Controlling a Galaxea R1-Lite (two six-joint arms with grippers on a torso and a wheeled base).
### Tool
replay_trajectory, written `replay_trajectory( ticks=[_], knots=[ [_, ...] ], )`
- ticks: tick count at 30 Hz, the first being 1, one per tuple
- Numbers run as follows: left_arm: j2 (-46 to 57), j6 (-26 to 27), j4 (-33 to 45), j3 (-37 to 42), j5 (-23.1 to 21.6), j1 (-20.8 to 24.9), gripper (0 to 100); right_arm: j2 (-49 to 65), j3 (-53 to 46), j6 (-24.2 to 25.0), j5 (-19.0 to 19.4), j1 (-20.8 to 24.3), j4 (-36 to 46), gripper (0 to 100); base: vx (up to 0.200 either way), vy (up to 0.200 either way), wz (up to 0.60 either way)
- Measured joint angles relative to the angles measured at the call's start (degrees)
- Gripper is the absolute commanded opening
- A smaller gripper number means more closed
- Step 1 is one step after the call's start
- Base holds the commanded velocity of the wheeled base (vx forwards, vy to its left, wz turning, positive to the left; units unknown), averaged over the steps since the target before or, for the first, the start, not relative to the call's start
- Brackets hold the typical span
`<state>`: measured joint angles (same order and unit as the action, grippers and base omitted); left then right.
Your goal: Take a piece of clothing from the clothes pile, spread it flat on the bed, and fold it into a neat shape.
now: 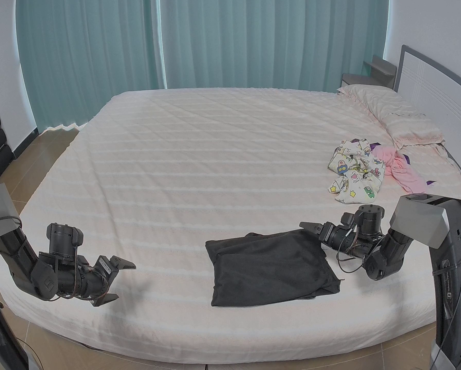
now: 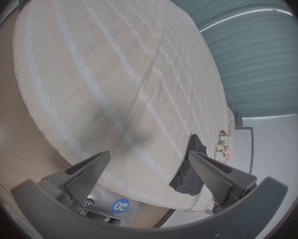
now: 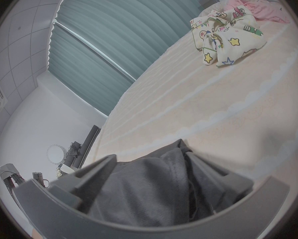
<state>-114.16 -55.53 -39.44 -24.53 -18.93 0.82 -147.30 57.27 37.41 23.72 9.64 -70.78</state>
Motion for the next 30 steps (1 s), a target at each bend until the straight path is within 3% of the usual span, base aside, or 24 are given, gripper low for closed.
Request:
replay_trajectory(
  ticks=[9, 15, 24, 25, 30],
  knots=[
    [-0.11, 0.0, -0.02, 0.06, 0.02, 0.17, 100, -2.71, 2.38, 0.9, -0.71, -0.09, -0.28, 0, 0.0, 0.0, 0.0],
    [-0.13, 0.0, -0.02, 0.06, 0.02, 0.17, 100, -3.43, 4.27, 3.63, -4.84, -0.52, -0.3, 0, 0.0, 0.0, 0.0],
    [-0.15, 0.0, -0.02, 0.09, 0.02, 0.23, 100, -3.8, 4.47, 4.51, -5.74, -1.1, -0.3, 0, 0.0, 0.0, 0.0],
    [-0.15, 0.0, 0.0, 0.11, 0.02, 0.23, 100, -3.8, 4.46, 4.52, -5.72, -1.18, -0.3, 100, 0.0, 0.0, 0.0],
    [-0.15, 0.0, 0.0, 0.11, 0.02, 0.23, 100, -3.72, 4.06, 4.57, -5.69, -1.35, -0.57, 100, 0.0, 0.0, 0.0]
  ],
)
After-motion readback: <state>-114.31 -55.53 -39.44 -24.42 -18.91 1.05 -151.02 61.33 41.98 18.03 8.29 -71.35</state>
